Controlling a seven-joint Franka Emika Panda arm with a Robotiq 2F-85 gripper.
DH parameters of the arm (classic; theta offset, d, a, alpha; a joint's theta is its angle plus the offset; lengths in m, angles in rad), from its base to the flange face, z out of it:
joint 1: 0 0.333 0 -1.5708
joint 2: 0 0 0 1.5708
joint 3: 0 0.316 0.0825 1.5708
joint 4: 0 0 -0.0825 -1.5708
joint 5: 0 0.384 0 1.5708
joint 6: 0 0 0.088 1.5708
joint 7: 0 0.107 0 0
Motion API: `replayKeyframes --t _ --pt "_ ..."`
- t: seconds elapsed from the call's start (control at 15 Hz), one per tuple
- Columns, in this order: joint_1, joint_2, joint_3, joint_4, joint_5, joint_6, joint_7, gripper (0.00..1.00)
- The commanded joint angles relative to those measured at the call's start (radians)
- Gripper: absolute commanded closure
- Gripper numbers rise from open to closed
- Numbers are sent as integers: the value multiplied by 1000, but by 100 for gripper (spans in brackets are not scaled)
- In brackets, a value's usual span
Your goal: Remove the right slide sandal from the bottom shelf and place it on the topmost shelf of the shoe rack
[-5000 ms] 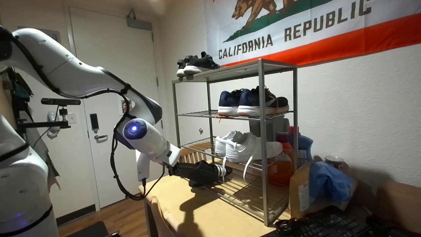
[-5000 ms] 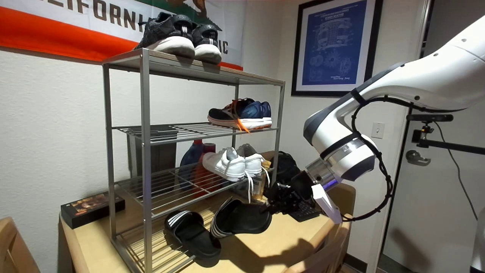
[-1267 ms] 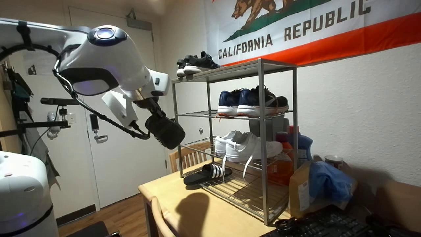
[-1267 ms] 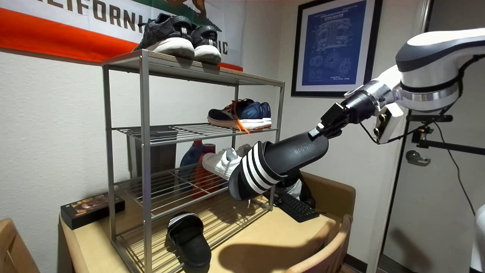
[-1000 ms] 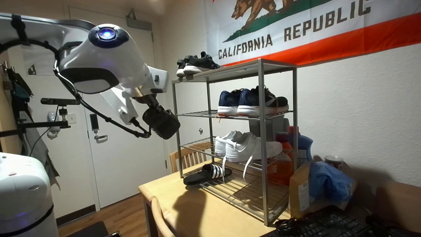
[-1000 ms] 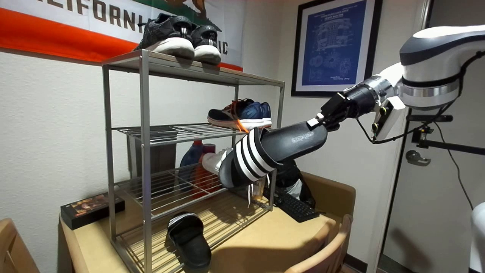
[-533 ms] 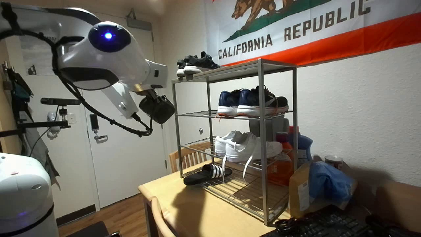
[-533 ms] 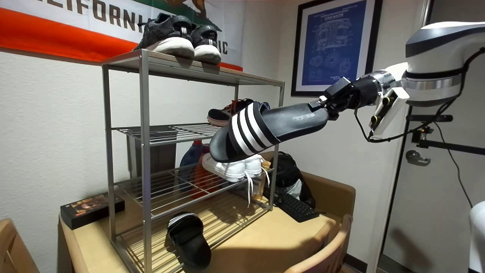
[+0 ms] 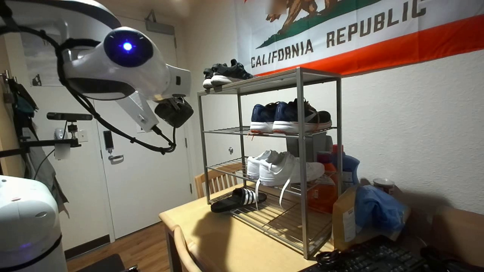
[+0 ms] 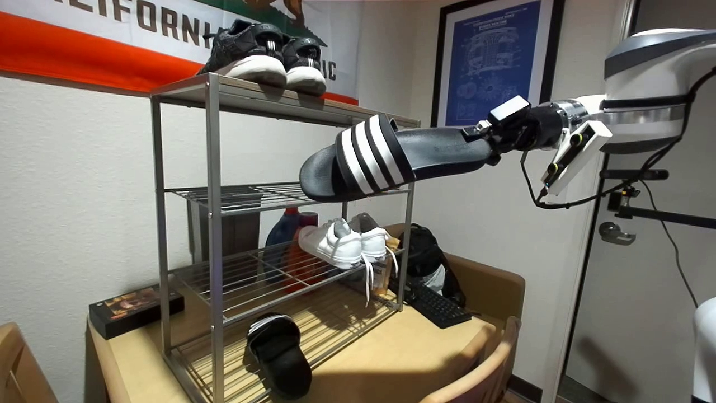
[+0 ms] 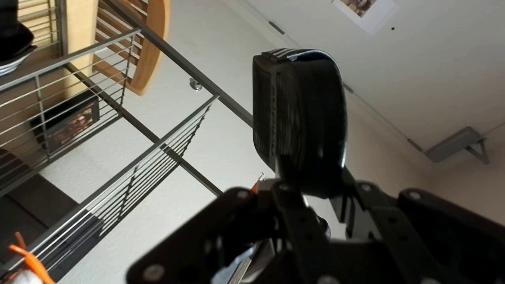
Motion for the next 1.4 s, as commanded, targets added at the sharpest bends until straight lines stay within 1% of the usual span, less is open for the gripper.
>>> replayKeyframes --t 0.0,0.27,0.53,0.67,1.0,1.33 --pt "-30 33 0 32 93 -80 -57 93" --pt "-72 47 11 20 222 -121 -76 93" --pt "-143 68 39 -3 416 -133 -70 93" --pt "-188 81 65 -15 502 -138 -68 93" --pt "-307 100 149 -44 673 -128 -67 93" --pt "-387 102 221 -75 848 -126 -63 93"
